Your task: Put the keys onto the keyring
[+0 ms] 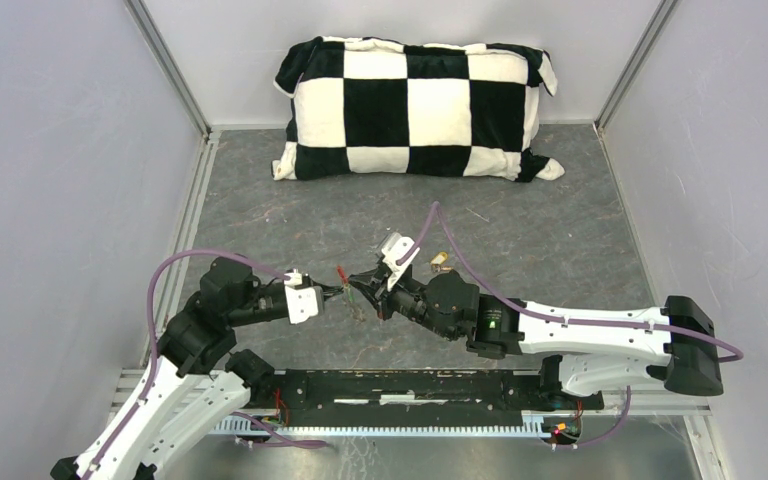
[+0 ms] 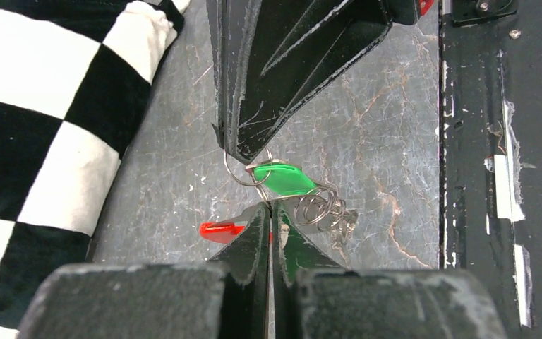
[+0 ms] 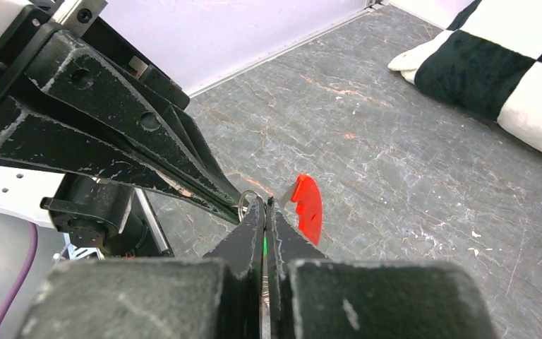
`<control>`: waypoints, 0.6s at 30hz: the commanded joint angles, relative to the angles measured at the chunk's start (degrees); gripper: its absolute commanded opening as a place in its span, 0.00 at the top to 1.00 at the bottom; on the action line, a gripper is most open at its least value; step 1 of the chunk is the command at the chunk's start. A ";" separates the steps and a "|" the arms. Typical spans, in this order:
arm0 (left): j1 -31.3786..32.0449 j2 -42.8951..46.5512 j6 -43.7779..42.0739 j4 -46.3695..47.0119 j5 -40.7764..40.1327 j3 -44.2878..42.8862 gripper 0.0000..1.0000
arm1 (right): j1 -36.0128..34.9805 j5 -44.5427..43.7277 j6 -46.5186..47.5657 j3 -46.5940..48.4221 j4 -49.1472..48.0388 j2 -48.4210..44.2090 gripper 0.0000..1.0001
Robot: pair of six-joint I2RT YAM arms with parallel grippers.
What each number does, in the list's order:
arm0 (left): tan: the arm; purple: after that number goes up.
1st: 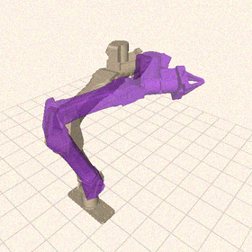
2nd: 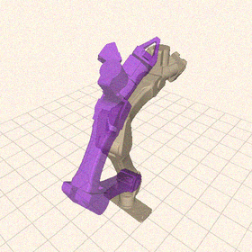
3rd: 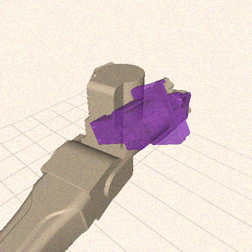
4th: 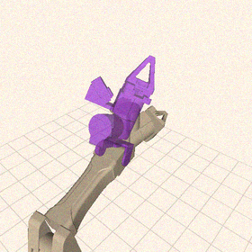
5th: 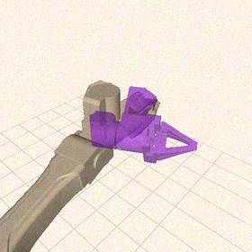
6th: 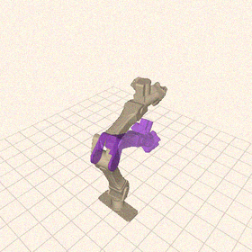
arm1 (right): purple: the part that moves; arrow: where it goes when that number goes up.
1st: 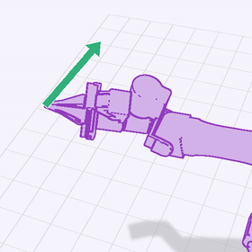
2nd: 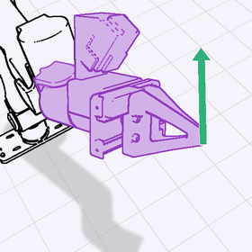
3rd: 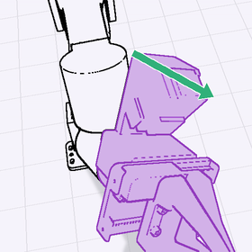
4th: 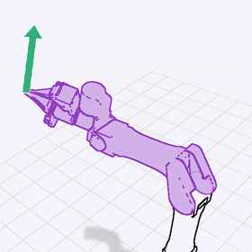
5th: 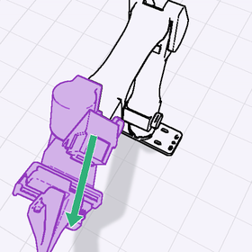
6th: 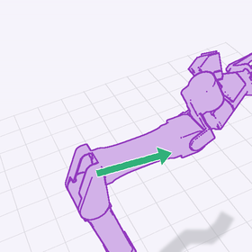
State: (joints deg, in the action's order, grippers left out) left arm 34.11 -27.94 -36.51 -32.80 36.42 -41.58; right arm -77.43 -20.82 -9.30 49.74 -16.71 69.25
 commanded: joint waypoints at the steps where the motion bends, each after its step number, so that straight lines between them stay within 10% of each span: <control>1: 0.29 1.13 -4.24 2.84 3.92 -0.77 0.98 | 0.61 -3.04 0.12 -0.78 -1.06 -1.31 1.00; 18: 0.31 2.73 -5.04 6.38 3.91 -0.52 0.98 | 0.66 -3.97 -0.92 -1.38 -0.02 -1.81 1.00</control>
State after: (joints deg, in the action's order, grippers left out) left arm 34.11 -26.06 -39.46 -31.90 36.58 -41.47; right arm -77.43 -21.08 -10.63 49.41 -17.06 68.64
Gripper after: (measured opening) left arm 0.033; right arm 0.006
